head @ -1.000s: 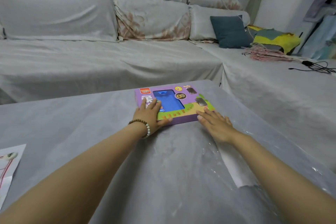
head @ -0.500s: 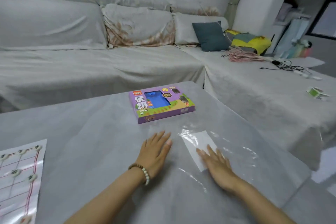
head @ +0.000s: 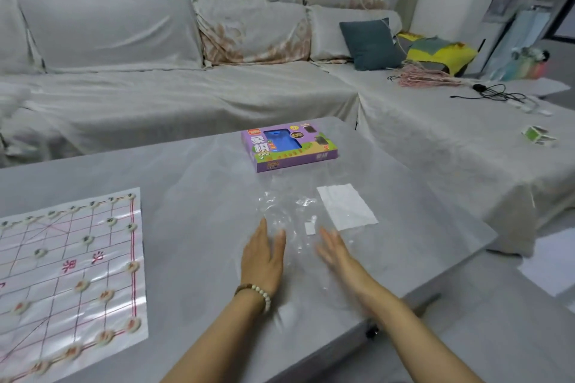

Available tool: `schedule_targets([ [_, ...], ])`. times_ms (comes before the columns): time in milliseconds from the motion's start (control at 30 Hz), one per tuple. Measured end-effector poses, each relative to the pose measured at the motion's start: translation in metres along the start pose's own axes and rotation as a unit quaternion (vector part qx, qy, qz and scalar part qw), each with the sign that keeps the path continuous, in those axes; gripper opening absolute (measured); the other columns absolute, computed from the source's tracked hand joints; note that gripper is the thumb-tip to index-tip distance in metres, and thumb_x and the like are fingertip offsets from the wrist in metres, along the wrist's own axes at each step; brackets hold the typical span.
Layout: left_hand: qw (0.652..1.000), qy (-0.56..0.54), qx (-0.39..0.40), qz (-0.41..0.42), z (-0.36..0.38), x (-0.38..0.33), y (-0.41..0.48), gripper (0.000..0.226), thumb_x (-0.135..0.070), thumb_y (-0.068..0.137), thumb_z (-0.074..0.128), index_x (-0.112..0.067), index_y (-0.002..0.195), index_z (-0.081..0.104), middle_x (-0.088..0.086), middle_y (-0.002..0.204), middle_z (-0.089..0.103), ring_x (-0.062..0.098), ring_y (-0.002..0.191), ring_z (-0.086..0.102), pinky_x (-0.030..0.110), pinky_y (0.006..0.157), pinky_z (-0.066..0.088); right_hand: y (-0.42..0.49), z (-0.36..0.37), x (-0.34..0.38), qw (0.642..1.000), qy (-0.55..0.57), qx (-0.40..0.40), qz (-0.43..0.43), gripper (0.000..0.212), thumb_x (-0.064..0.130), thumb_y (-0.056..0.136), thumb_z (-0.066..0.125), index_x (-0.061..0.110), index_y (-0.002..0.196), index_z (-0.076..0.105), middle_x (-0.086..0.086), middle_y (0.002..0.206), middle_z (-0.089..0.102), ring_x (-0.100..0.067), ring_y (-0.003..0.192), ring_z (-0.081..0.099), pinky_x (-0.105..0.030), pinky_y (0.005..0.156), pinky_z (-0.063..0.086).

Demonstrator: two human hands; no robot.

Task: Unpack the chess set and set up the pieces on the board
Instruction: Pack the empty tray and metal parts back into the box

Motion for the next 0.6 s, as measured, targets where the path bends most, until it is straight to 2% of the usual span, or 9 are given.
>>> schedule_targets([
  [100,0.972,-0.219,0.026,-0.079,0.006,-0.02,-0.006,0.08,-0.065,0.081,0.034,-0.031,0.148,0.005,-0.004,0.156,0.01,0.014,0.143,0.013,0.035,0.117,0.013,-0.011,0.042,0.007,0.99,0.099,0.105,-0.011,0.063,0.071,0.085,0.01,0.047,0.14,0.031,0.007,0.15,0.034,-0.007,0.138,0.027,-0.034,0.116,0.012],
  [167,0.945,-0.304,-0.021,-0.121,0.002,-0.022,-0.008,0.08,-0.063,0.08,0.046,-0.032,0.147,0.015,0.001,0.15,0.028,0.018,0.137,0.031,0.036,0.113,0.027,-0.013,0.061,0.004,0.977,0.149,0.152,-0.01,0.067,0.073,0.083,0.011,0.042,0.134,0.042,0.009,0.144,0.044,-0.009,0.137,0.034,-0.035,0.116,0.02],
  [233,0.939,-0.3,-0.09,-0.141,-0.01,-0.018,-0.007,0.066,-0.048,0.083,0.059,-0.026,0.14,0.034,0.008,0.129,0.054,0.019,0.115,0.054,0.03,0.098,0.042,-0.014,0.065,0.008,0.975,0.16,0.151,-0.014,0.068,0.07,0.087,0.008,0.035,0.128,0.049,0.006,0.136,0.054,-0.011,0.13,0.044,-0.036,0.114,0.027],
  [267,0.941,-0.286,-0.113,-0.139,-0.016,-0.017,-0.006,0.06,-0.045,0.082,0.063,-0.023,0.134,0.043,0.009,0.118,0.061,0.02,0.105,0.059,0.029,0.092,0.046,-0.018,0.062,0.013,0.98,0.15,0.132,-0.023,0.069,0.069,0.088,0.009,0.031,0.125,0.054,0.003,0.129,0.06,-0.013,0.125,0.051,-0.036,0.11,0.032],
  [333,0.95,-0.254,-0.143,-0.114,-0.03,-0.018,-0.004,0.048,-0.045,0.078,0.067,-0.02,0.119,0.058,0.007,0.109,0.065,0.019,0.099,0.06,0.023,0.086,0.048,-0.022,0.052,0.022,0.988,0.133,0.044,-0.07,0.065,0.067,0.086,0.022,0.022,0.11,0.064,0.0,0.108,0.071,-0.014,0.109,0.061,-0.027,0.097,0.041],
  [400,0.944,-0.262,-0.177,-0.097,-0.044,-0.024,-0.006,0.029,-0.04,0.078,0.069,-0.018,0.097,0.066,-0.002,0.094,0.067,0.012,0.088,0.061,0.004,0.068,0.043,-0.03,0.037,0.033,0.973,0.111,-0.108,-0.173,0.05,0.067,0.08,0.046,0.024,0.097,0.063,0.007,0.102,0.066,-0.011,0.106,0.057,-0.013,0.088,0.04],
  [467,0.933,-0.283,-0.196,-0.1,-0.053,-0.032,-0.009,0.022,-0.04,0.08,0.068,-0.019,0.074,0.063,-0.008,0.073,0.062,0.007,0.07,0.057,-0.001,0.053,0.038,-0.037,0.032,0.04,0.954,0.063,-0.17,-0.239,0.041,0.067,0.078,0.055,0.039,0.109,0.054,0.02,0.123,0.047,0.003,0.121,0.039,0.001,0.085,0.032],
  [533,0.94,-0.279,-0.168,-0.105,-0.05,-0.038,-0.014,0.033,-0.043,0.081,0.065,-0.017,0.063,0.057,-0.006,0.061,0.055,0.008,0.059,0.05,0.003,0.046,0.036,-0.039,0.04,0.045,0.964,0.071,-0.107,-0.232,0.052,0.066,0.077,0.051,0.054,0.125,0.037,0.027,0.141,0.026,0.014,0.128,0.024,0.004,0.088,0.026],
  [600,0.947,-0.277,-0.111,-0.116,-0.04,-0.047,-0.021,0.034,-0.046,0.082,0.062,-0.016,0.067,0.061,-0.006,0.062,0.058,0.005,0.057,0.052,0.005,0.046,0.038,-0.035,0.05,0.048,0.968,0.13,-0.039,-0.211,0.061,0.073,0.073,0.044,0.058,0.13,0.032,0.031,0.144,0.022,0.017,0.124,0.029,-0.012,0.099,0.029],
])
Point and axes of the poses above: each hand's wrist, its own y-axis towards the middle knuckle, its own z-axis out of the palm, x = y × z, the point moved 4 cm from there along y, towards the middle knuckle
